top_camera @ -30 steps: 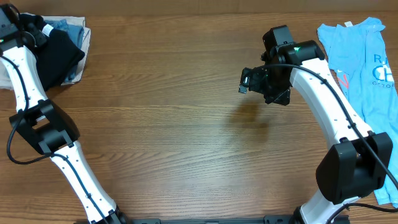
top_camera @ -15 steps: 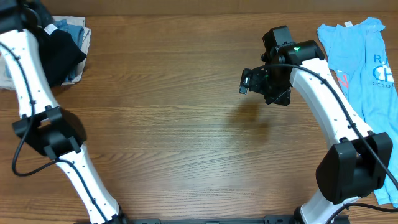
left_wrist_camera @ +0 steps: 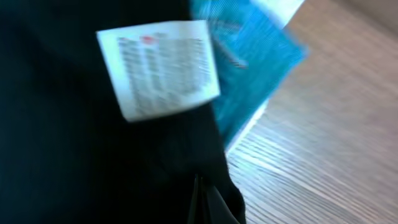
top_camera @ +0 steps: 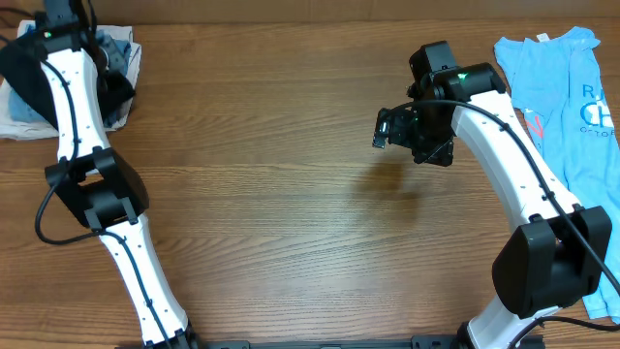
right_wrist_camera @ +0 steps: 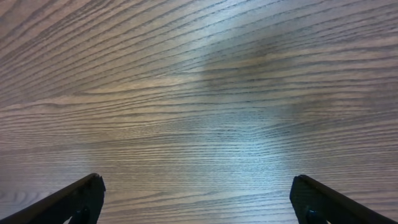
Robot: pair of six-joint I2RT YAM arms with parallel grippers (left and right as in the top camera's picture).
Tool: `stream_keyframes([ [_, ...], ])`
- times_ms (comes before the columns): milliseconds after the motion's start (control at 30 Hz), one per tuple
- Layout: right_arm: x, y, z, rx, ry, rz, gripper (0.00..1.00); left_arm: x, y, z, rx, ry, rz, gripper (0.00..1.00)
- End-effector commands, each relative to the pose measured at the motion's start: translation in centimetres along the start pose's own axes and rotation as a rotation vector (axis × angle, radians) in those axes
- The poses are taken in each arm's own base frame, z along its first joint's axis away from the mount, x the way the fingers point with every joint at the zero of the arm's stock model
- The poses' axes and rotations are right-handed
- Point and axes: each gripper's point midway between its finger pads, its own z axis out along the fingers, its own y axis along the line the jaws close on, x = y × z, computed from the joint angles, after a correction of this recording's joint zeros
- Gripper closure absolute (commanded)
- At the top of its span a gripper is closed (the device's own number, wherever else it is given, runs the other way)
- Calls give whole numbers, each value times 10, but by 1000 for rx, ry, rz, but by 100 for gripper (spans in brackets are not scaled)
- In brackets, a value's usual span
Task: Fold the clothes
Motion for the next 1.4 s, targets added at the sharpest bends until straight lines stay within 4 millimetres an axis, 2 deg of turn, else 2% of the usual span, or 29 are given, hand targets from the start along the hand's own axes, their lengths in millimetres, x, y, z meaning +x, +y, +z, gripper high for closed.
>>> stream_keyframes([
  [0, 1, -2, 0, 10, -2, 0, 0, 5, 22, 20, -51, 18, -36, 96],
  [67, 1, -2, 0, 11, 0, 0, 0, -5, 22, 12, -46, -13, -27, 96],
  [267, 1, -2, 0, 11, 0, 1, 0, -53, 10, -50, 23, -176, -34, 93],
  [400, 1, -2, 0, 11, -1, 1, 0, -80, 10, -88, 36, -286, -44, 92],
  [533, 1, -2, 0, 11, -2, 1, 0, -97, 25, -102, -2, -354, -67, 94],
  [733, 0, -2, 0, 10, -3, 0, 0, -105, 60, -93, -69, -375, -99, 95],
  [767, 0, -1, 0, 8, -6, 0, 0, -104, 74, -83, -88, -363, -99, 95],
  [900, -2, 0, 0, 4, -14, -1, 0, -91, 103, -47, -122, -297, -115, 95],
  [1067, -2, 0, 0, 4, -14, -1, 0, -59, 137, 10, -166, -176, -144, 92],
  [1200, -2, 0, 0, 4, -14, -1, 0, -39, 157, 38, -187, -109, -173, 94],
  [1267, -2, 0, 0, 4, -14, -1, 0, -37, 162, 38, -189, -104, -198, 95],
  [1367, -2, 0, 0, 4, -14, -2, 0, -64, 152, 2, -131, -189, -207, 93],
])
